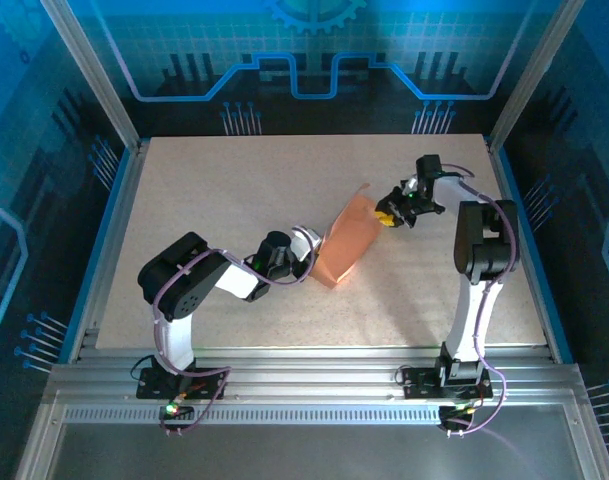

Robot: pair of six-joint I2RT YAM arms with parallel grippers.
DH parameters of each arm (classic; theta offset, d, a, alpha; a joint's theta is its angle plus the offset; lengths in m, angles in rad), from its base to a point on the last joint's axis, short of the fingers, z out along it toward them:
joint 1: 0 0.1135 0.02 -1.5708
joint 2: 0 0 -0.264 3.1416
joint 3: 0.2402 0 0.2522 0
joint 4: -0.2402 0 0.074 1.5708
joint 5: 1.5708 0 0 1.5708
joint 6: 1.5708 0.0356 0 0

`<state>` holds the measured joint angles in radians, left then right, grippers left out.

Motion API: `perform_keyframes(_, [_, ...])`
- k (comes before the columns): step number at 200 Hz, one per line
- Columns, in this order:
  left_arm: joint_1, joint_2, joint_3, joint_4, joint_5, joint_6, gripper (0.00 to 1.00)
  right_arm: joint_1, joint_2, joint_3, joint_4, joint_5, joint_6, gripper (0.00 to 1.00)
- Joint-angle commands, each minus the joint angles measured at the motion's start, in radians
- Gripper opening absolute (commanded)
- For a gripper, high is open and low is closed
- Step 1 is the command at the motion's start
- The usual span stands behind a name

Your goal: Fold the paper box

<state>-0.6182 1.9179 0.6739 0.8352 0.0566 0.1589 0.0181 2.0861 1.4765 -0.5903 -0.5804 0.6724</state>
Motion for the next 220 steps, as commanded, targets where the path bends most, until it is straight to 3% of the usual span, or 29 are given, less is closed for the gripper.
perform_keyframes(1, [-0.002, 0.014, -0.004, -0.157, -0.004, -0.009, 0.0, 0.012, -0.003, -0.019, 0.014, -0.086, 0.0, 0.25])
perform_keyframes(51, [-0.002, 0.027, 0.027, -0.204, 0.018, -0.035, 0.0, -0.018, -0.137, -0.064, 0.027, 0.008, -0.094, 0.27])
perform_keyframes(86, [-0.002, 0.023, 0.034, -0.216, 0.02, -0.035, 0.0, 0.06, -0.147, -0.071, 0.061, -0.033, -0.059, 0.21])
perform_keyframes(169, [-0.001, 0.029, 0.026, -0.216, 0.077, 0.008, 0.0, 0.09, 0.081, 0.227, 0.062, -0.059, 0.012, 0.15])
perform_keyframes(220, [0.002, 0.042, 0.031, -0.225, 0.076, 0.017, 0.0, 0.098, 0.15, 0.265, 0.16, -0.175, 0.094, 0.16])
